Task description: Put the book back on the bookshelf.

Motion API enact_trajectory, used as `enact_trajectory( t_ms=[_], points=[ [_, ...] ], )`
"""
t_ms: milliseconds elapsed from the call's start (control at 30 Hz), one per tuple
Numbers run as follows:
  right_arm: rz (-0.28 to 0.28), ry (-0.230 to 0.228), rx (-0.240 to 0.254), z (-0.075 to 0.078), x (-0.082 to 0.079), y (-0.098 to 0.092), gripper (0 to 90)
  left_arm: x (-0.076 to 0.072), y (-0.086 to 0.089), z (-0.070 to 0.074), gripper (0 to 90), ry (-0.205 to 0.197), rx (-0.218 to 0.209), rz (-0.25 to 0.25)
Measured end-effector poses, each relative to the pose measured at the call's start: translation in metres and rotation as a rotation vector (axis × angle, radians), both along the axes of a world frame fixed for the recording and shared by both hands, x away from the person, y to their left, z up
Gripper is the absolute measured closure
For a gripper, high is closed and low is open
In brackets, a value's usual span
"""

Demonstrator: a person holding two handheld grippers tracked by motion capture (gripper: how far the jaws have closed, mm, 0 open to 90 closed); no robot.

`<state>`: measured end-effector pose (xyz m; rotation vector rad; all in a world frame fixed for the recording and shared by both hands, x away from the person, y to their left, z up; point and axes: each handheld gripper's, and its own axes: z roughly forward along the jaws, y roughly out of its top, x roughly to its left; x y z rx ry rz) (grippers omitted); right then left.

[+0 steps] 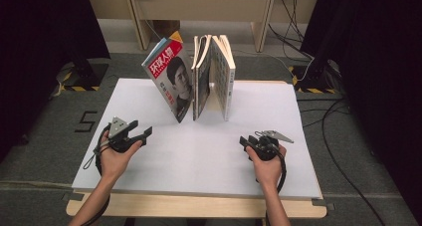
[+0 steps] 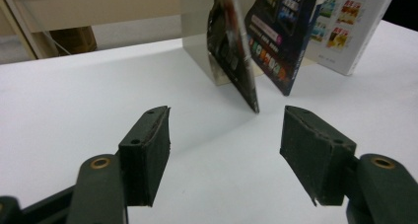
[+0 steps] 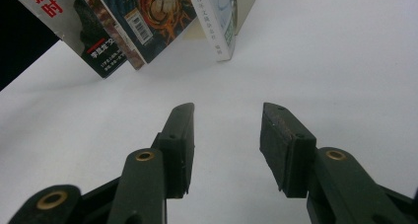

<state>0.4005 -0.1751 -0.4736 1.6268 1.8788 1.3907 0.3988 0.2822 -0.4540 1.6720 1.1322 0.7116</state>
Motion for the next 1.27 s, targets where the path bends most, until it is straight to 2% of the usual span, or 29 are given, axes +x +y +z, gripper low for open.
enact_trajectory(
  t_ms=[100, 500, 700, 767, 1267],
  points=[
    [0.004, -0.002, -0.007, 0.000, 0.000, 0.000, 57.4, -0.002, 0.007, -0.006, 34.8, 0.006, -0.008, 0.017],
    [0.001, 0.002, -0.003, -0.001, 0.000, 0.001, 57.4, -0.008, 0.030, -0.029, 34.8, 0.009, 0.017, 0.072],
    [0.004, 0.005, -0.007, -0.002, 0.000, 0.002, 57.4, -0.007, 0.037, -0.042, 34.7, 0.019, 0.005, 0.095],
    [0.004, 0.006, -0.007, -0.002, 0.000, 0.002, 57.4, -0.007, 0.037, -0.044, 34.7, 0.022, 0.011, 0.094],
    [0.006, 0.006, -0.009, -0.003, 0.001, 0.002, 57.4, -0.008, 0.042, -0.045, 31.7, 0.015, -0.035, 0.124]
  ],
)
